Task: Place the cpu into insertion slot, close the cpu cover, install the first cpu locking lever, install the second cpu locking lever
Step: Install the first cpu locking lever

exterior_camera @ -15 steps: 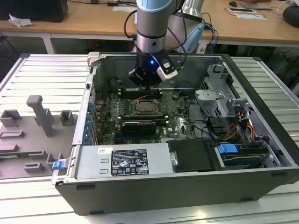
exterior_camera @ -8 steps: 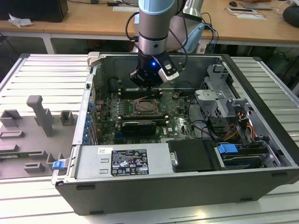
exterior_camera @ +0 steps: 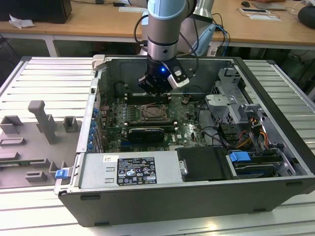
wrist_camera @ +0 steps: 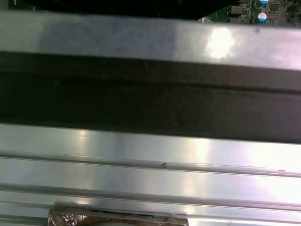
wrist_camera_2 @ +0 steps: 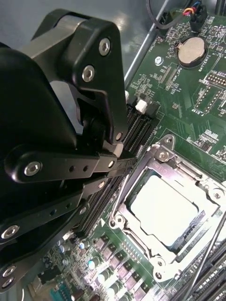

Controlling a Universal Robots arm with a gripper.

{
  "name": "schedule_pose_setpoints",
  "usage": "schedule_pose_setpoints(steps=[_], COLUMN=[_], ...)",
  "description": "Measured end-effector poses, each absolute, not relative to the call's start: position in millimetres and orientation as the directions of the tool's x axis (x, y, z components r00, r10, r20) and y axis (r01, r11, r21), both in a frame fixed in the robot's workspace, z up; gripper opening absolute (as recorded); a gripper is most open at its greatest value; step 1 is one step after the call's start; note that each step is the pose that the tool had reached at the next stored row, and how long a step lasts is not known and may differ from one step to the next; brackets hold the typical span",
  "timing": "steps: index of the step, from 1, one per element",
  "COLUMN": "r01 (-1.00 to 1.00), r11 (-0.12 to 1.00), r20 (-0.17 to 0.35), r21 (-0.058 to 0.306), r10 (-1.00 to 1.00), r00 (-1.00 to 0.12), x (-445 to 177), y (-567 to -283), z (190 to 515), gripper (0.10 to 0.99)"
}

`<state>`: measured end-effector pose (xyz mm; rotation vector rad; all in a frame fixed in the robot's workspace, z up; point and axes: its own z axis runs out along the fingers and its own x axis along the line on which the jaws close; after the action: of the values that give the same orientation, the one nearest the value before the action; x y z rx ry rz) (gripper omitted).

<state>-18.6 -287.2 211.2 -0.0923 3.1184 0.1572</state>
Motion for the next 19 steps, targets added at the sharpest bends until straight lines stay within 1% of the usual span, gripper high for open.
schedule_pose_setpoints(steps=[19], r01=[-0.06], r11=[0.994], r20=[-0.019], r21=[0.095], r10=[-0.058], r00=[-0.998], x=[-16.8], y=[-287.3], z=[202.7], gripper=[0.11])
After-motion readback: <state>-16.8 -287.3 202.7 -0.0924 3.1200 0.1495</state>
